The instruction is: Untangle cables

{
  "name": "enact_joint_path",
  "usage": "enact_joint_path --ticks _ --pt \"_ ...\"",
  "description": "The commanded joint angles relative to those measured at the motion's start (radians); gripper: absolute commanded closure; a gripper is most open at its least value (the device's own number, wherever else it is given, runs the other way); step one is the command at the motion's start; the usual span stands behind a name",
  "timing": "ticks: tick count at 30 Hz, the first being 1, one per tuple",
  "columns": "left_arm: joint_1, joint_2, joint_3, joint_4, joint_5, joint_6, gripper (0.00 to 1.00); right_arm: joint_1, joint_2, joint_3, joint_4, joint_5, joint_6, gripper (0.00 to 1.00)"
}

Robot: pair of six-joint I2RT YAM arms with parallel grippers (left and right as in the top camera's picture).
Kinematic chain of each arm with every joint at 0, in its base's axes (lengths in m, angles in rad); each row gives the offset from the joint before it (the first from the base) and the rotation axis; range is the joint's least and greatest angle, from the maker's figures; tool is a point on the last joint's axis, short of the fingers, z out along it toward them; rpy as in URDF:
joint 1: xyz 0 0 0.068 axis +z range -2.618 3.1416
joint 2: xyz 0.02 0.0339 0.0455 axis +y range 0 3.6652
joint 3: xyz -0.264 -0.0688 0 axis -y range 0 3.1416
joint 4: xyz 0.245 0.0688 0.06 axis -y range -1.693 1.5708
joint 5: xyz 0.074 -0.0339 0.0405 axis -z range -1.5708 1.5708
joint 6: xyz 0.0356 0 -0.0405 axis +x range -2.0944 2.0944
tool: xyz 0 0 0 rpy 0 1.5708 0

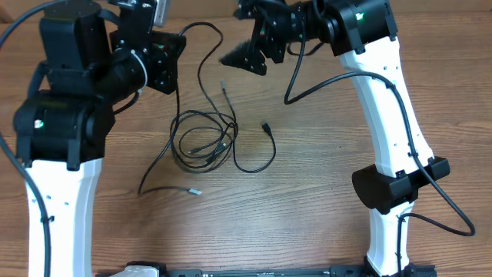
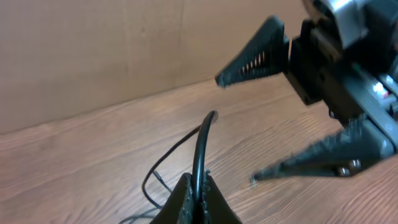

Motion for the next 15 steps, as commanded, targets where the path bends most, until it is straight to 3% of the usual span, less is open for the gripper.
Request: enact_joint_path --ticks 1,15 --pt "0.004 -0.013 0.042 -0.016 -0.057 0.025 0.96 -0.002 -0.003 -0.01 0.064 -0.08 0.12 0.0" --pt "-0.036 -0.006 0.042 0.117 -0.056 -0.09 0.96 0.048 -0.003 -0.01 0.202 -0.232 0.263 0.0"
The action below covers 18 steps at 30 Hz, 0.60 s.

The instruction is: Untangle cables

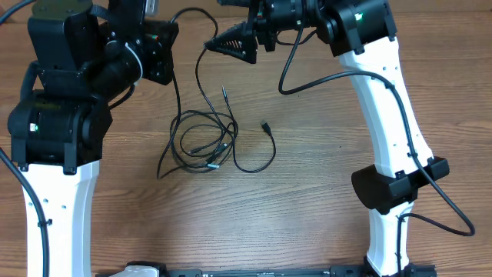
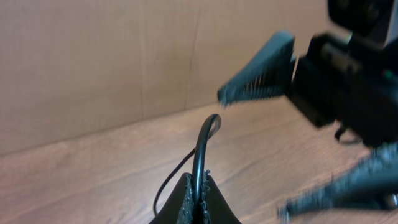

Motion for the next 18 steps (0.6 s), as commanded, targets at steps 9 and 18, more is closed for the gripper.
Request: enact_joint_path --ticks 9,18 --pt "-0.092 0.031 0.022 0.088 -0.201 -0.204 0.96 0.09 -0.003 -0.01 0.006 -0.023 0.04 0.0" --pt "-0.092 0.034 0.022 0.127 -0.31 -0.566 0.96 0.09 -0.003 -0.01 0.005 -0.023 0.055 0.0"
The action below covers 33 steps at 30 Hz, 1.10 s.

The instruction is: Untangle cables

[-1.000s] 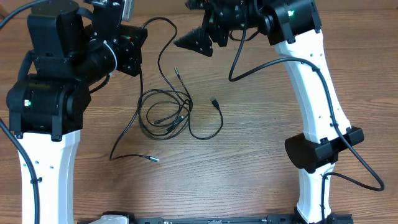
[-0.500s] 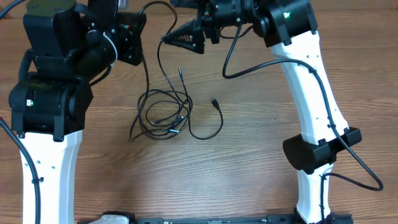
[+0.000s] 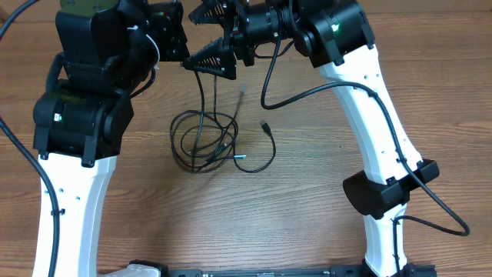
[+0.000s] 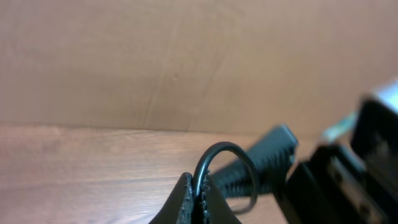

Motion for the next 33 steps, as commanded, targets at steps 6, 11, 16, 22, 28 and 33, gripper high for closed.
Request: enact_joint_path --ticks 6,11,16,22,28,33 --pt "-0.016 0.003 0.022 0.023 0.017 -0.291 0.96 0.001 -0.003 -0.01 0.003 0.025 0.013 0.0" --pt "-0.034 0.003 0.022 0.025 0.009 -0.356 0.96 0.001 -0.003 -0.01 0.0 0.036 0.016 0.0" --pt "-0.034 0.003 0.022 0.027 0.007 -0.467 0.96 0.001 -0.003 -0.01 -0.013 0.06 0.016 0.0" --pt "-0.034 0.003 0.022 0.027 -0.04 -0.468 0.96 0.001 -0.003 -0.01 -0.031 0.085 0.015 0.36" --pt "-0.034 0.003 0.022 0.027 -0.042 -0.469 0.96 0.001 -0.003 -0.01 -0.031 0.085 0.016 0.64" --pt "-0.034 0.003 0.022 0.025 -0.042 -0.469 0.96 0.0 -0.003 -0.01 -0.032 0.1 0.016 0.39"
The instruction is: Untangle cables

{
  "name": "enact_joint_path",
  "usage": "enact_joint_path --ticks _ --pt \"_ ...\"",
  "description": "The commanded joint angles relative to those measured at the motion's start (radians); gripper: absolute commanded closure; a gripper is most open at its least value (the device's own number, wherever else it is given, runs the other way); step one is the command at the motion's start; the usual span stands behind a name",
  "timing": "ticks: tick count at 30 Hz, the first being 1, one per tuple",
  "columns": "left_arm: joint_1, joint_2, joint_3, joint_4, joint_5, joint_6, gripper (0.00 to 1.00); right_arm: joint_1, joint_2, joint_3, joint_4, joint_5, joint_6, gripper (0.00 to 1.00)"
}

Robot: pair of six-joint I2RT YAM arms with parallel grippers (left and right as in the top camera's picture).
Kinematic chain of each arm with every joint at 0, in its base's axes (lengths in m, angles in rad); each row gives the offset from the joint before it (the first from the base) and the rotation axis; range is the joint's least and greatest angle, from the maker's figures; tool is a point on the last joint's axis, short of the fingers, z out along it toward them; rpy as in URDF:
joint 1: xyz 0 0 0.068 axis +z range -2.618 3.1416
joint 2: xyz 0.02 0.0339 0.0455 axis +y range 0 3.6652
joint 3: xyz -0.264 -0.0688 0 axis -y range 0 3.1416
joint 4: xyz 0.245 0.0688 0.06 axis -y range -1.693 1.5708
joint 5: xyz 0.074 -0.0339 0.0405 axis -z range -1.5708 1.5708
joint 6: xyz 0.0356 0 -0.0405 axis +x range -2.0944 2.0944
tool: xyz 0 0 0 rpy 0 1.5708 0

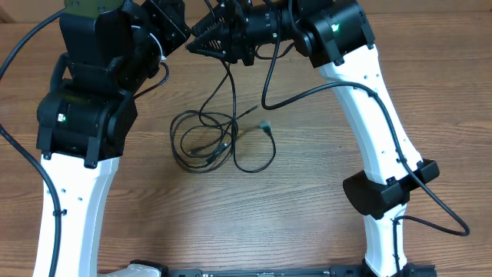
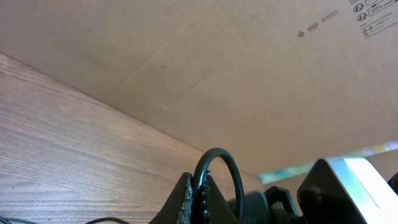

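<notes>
A tangle of thin black cables lies coiled mid-table, with a loose connector end to its right. One strand rises from the coil to the two grippers at the back. My left gripper is shut on this black cable, which arches in a small loop over its fingertips. My right gripper points left, right against the left one at the loop. Its dark body fills the left wrist view's lower right. Whether its jaws are closed on the strand does not show.
A brown cardboard wall stands behind the wooden table. The right arm's own thick cable hangs beside its white link. Both arm bases stand at the front edge.
My right gripper, whose fingers stood clearly apart beside the held loop, is now tight against my left gripper. The left wrist has tilted up. The cable end that hung above the coil now lies beside it.
My left gripper held a cable strand off the table throughout, with the right gripper open to its right. Both rose and moved together at the back, drawing the left loose end in toward the coil. Now they meet at the held loop.
</notes>
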Motion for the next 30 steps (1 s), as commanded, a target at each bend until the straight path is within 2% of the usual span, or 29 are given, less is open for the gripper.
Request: enact_joint_path --ticks 1,6,16,23,25,30 --pt "-0.007 0.002 0.022 -0.001 -0.018 -0.025 0.96 0.001 -0.003 -0.01 0.003 0.017 -0.003 0.27" --pt "-0.007 0.002 0.022 -0.032 -0.018 -0.045 0.96 0.001 -0.003 -0.01 0.004 0.03 -0.003 0.17" --pt "-0.007 0.002 0.022 -0.061 -0.018 -0.145 0.96 0.001 -0.003 -0.01 0.0 0.144 -0.003 0.18" --pt "-0.007 0.002 0.022 -0.061 -0.028 -0.153 0.96 0.001 -0.003 -0.01 -0.01 0.202 -0.003 0.39" --pt "-0.007 0.002 0.022 -0.061 -0.038 -0.153 0.96 0.001 -0.003 -0.01 -0.01 0.202 -0.003 0.5" --pt "-0.007 0.002 0.022 -0.061 -0.037 -0.156 0.96 0.001 -0.003 -0.01 -0.01 0.202 -0.003 0.65"
